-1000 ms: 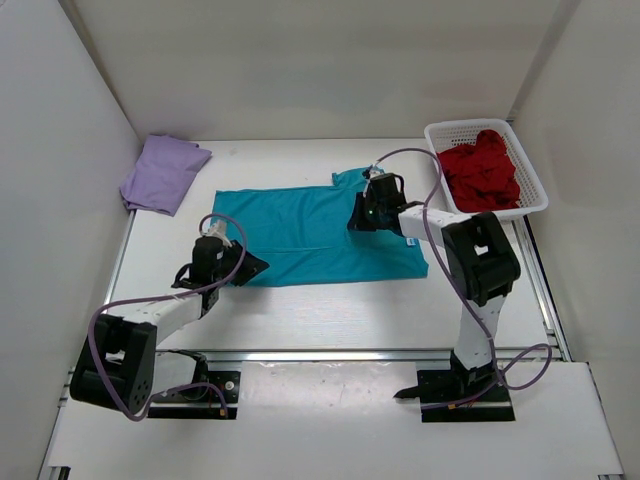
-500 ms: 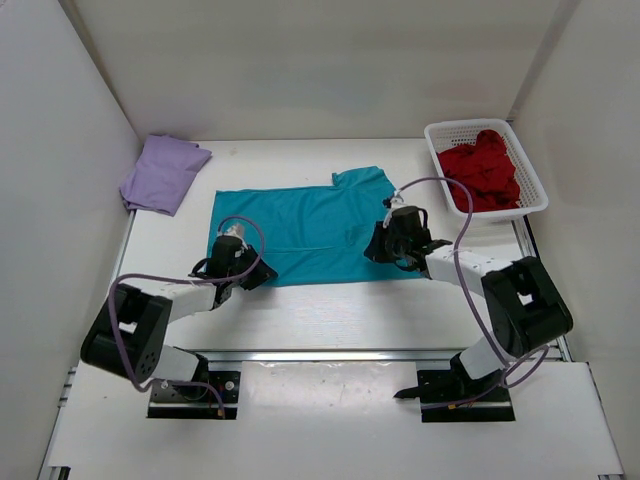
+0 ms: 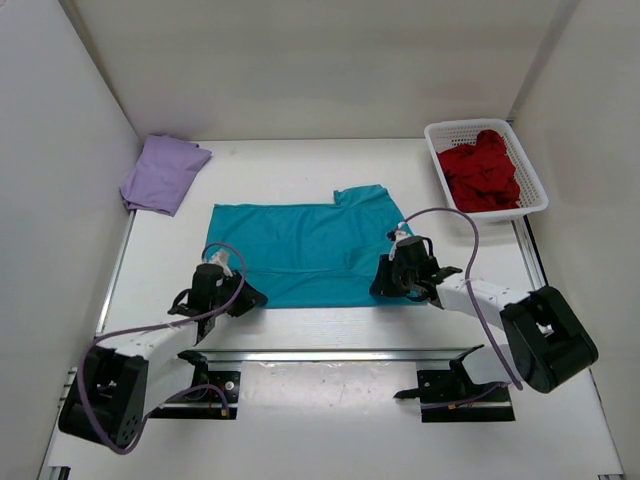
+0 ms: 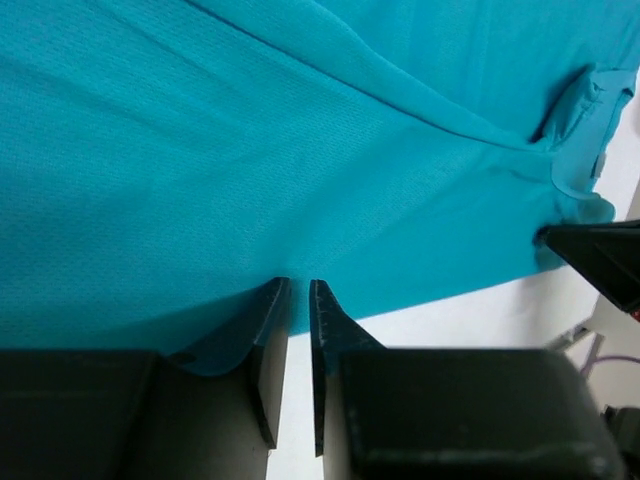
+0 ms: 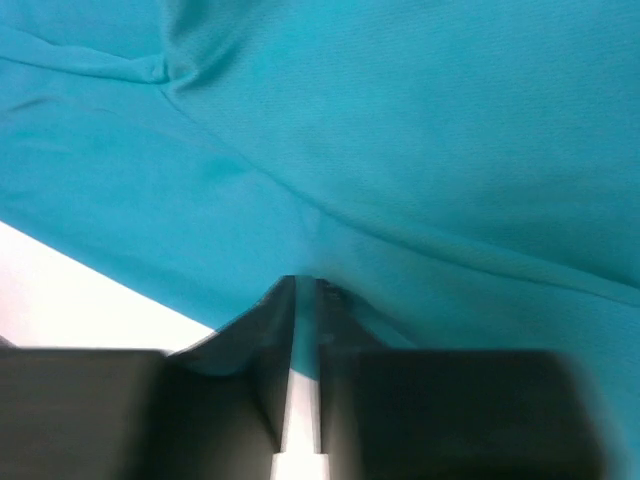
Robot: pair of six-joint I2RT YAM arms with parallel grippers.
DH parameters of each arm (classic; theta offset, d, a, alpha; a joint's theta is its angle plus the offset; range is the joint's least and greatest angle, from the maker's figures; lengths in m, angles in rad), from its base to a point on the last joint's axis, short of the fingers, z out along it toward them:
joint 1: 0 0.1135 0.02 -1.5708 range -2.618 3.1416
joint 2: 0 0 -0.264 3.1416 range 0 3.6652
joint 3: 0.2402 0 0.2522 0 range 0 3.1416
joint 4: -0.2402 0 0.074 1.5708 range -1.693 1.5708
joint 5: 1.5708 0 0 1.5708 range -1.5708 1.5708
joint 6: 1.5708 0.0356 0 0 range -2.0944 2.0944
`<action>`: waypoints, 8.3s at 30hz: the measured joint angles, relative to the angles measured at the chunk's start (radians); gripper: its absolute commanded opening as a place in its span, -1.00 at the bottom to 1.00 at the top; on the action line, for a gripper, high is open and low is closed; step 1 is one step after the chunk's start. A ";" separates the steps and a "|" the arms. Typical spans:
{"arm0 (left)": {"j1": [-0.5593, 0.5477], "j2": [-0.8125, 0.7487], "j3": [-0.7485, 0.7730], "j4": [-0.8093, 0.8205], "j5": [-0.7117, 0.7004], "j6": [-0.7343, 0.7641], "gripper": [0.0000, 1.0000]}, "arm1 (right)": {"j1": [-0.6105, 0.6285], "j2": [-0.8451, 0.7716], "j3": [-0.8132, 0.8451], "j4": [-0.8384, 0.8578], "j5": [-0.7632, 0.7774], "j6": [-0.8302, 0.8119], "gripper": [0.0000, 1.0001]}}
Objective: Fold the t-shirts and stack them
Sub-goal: Fold the flattened tshirt in 1/3 of the way, then grap the side of the flattened tshirt furthest away from the robot with both arms
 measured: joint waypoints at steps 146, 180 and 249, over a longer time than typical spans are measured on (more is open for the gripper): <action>0.071 0.356 0.407 -0.043 0.021 0.019 -0.51 | -0.241 0.348 0.262 0.289 -0.211 0.266 -0.43; 0.076 0.367 0.408 -0.048 0.024 0.026 -0.51 | -0.296 0.526 0.276 0.516 -0.203 0.579 -0.33; 0.313 1.065 1.306 -0.363 -0.262 0.145 -0.97 | -0.267 0.733 1.018 -0.035 0.124 -0.266 -1.00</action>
